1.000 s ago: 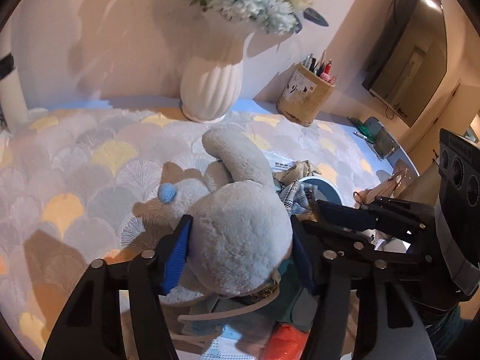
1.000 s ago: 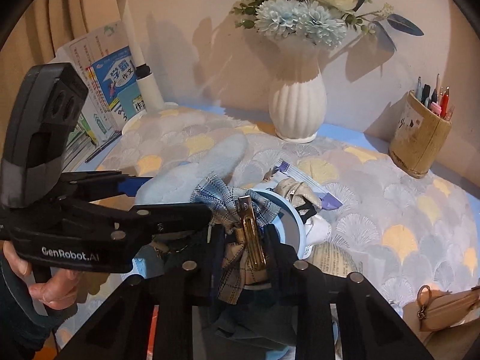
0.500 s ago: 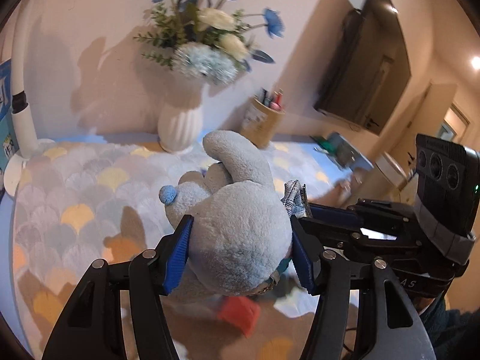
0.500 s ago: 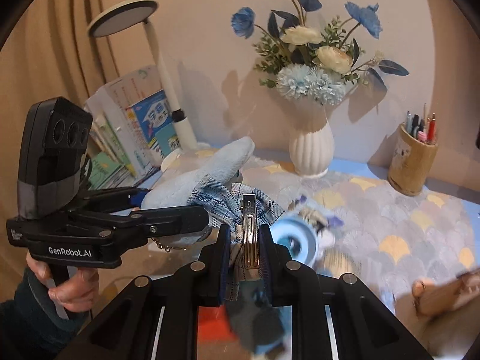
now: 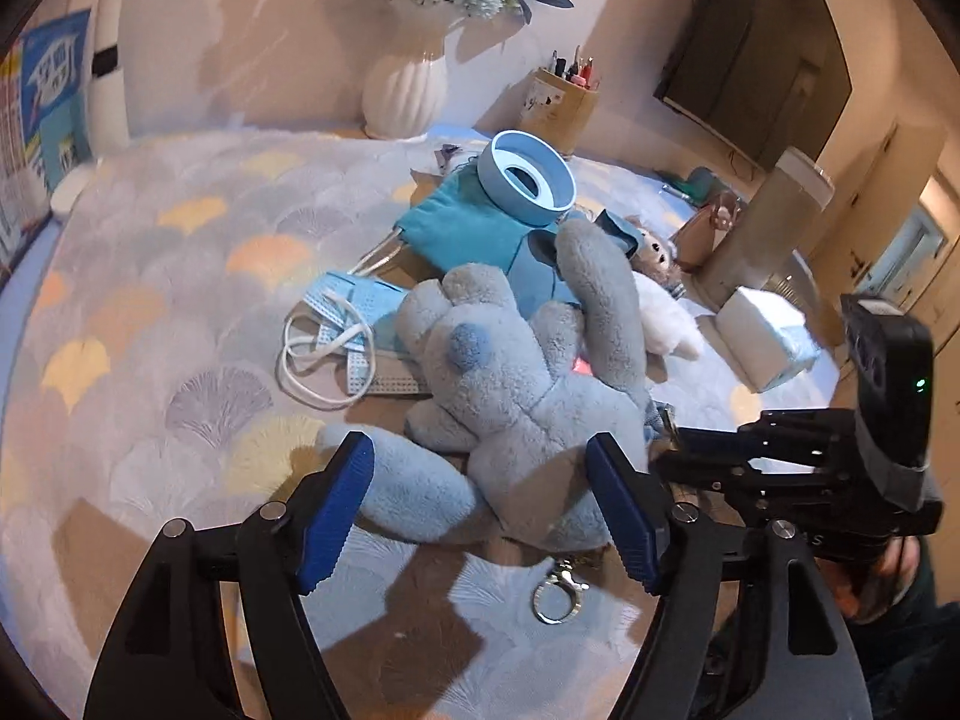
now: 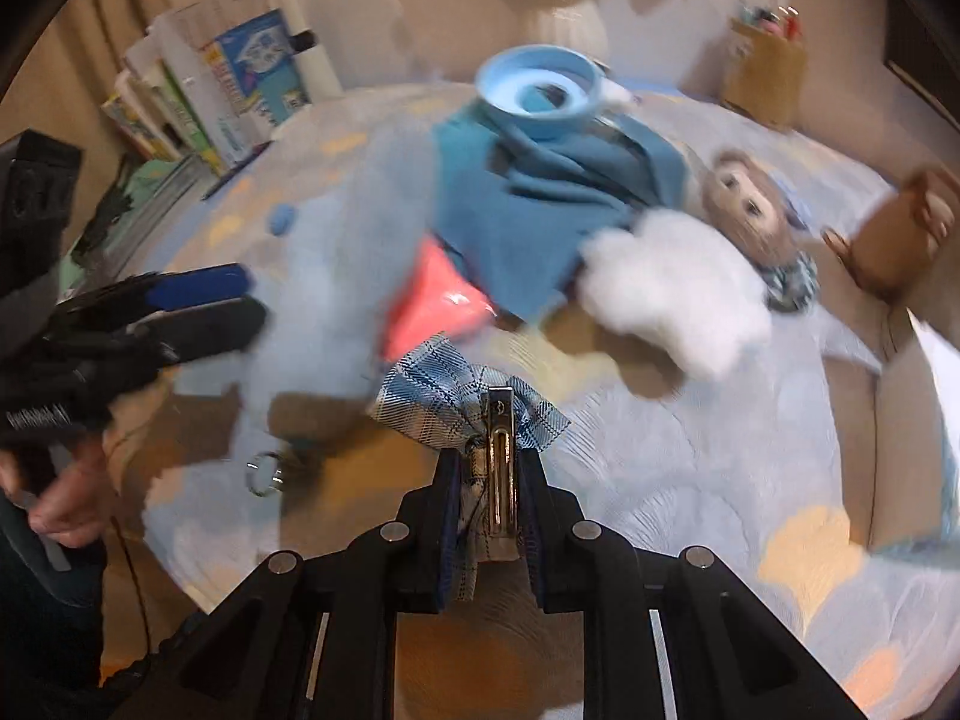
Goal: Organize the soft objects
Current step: 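Lift the bunny and bow clip and carry both toward the glass plate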
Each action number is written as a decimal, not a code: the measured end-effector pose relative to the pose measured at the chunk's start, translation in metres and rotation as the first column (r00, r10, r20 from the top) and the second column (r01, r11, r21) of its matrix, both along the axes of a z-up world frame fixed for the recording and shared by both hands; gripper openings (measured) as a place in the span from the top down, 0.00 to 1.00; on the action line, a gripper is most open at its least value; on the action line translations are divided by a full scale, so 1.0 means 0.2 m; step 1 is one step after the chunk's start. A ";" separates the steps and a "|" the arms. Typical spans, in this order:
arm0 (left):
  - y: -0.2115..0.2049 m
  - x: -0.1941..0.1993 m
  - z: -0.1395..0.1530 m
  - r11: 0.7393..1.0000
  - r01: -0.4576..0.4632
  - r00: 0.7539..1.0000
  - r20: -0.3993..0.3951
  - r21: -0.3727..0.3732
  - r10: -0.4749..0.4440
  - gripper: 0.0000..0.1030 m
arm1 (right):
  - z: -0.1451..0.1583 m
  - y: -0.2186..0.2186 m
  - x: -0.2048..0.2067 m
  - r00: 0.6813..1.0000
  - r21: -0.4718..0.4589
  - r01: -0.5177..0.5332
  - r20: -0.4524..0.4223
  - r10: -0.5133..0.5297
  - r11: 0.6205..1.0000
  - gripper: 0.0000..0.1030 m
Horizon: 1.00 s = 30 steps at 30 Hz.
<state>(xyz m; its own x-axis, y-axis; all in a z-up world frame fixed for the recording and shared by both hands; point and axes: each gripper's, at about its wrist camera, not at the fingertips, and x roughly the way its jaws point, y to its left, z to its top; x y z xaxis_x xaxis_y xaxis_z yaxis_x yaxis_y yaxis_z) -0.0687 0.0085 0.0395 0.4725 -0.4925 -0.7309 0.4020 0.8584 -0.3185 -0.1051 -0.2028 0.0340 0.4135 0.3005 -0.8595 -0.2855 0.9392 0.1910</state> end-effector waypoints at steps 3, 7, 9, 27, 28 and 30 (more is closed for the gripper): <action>-0.03 -0.02 0.01 1.000 0.000 1.000 -0.018 -0.011 -0.001 0.30 | 0.02 -0.05 -0.01 0.999 -0.025 0.045 0.019 -0.044 0.999 0.82; -0.11 -0.04 0.02 0.998 0.027 0.999 -0.042 -0.051 -0.029 0.17 | 0.05 -0.13 -0.05 0.995 -0.033 0.099 0.017 -0.099 0.995 0.60; -0.15 -0.05 0.03 0.999 0.030 0.999 -0.040 -0.040 -0.032 0.16 | 0.05 -0.18 -0.04 0.993 0.028 0.118 0.000 -0.118 0.993 0.36; -0.25 -0.15 0.27 0.994 0.000 0.989 0.150 0.106 -0.016 0.40 | 0.06 -0.06 -0.11 0.991 -0.030 0.064 0.118 -0.060 0.997 0.80; -0.25 -0.15 0.31 0.995 0.011 0.986 0.165 0.098 -0.027 0.40 | 0.09 -0.07 -0.11 0.989 -0.012 0.073 0.131 -0.071 0.997 0.80; -0.28 -0.14 0.36 0.995 0.022 0.983 0.182 0.101 -0.040 0.40 | 0.17 -0.09 -0.11 0.984 0.027 0.094 0.152 -0.097 0.995 0.80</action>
<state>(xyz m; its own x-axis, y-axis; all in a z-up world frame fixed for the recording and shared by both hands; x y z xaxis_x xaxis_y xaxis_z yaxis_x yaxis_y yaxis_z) -0.0977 -0.0478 0.1120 0.5885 -0.4393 -0.6787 0.4725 0.8681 -0.1521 -0.1265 -0.2212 0.0671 0.5675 0.2693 -0.7781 -0.2221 0.9600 0.1702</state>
